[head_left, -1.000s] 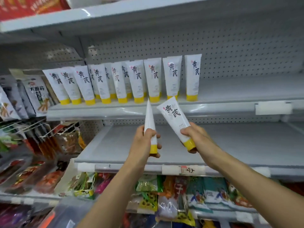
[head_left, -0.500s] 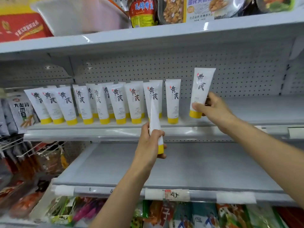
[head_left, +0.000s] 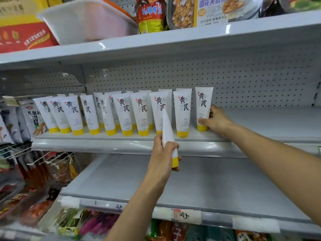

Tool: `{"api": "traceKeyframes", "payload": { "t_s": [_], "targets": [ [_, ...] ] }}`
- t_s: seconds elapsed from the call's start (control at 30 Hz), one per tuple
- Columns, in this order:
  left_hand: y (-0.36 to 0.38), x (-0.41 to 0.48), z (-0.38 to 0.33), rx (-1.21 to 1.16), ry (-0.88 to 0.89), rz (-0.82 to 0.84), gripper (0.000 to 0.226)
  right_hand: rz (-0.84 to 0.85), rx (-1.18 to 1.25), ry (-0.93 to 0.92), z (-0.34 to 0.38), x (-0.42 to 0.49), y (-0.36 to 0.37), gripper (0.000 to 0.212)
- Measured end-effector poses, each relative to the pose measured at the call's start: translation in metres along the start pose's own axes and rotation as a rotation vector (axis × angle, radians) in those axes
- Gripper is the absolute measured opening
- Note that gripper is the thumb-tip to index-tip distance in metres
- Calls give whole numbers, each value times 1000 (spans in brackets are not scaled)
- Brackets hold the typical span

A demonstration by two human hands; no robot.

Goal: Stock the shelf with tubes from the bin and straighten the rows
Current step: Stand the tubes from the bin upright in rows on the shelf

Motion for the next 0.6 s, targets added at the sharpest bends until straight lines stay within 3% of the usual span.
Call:
{"api": "traceKeyframes", "payload": {
  "t_s": [0.3, 0.4, 0.5, 0.6],
  "targets": [
    [-1, -1, -4, -21, -5, 20, 26, 24, -65, 76, 0, 1, -1, 54],
    [-3, -3, -3, -41, 0, 48, 22, -85, -164, 98, 8, -14, -9, 57],
    [-3, -3, -4, -79, 15, 73, 23, -264, -170, -95, 29, -35, -16, 32],
    [1, -2, -6, -137, 30, 90, 27, -88, 45, -247, 59, -61, -4, 11]
  ]
}}
Point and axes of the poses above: each hand's wrist, its own x-axis towards the middle knuckle, its own y-axis out of the palm, z = x × y, the point moved 4 cm from there along x, towards the middle knuckle, and after that the axes turned 15 degrees about -y, right-handed, at the moved point
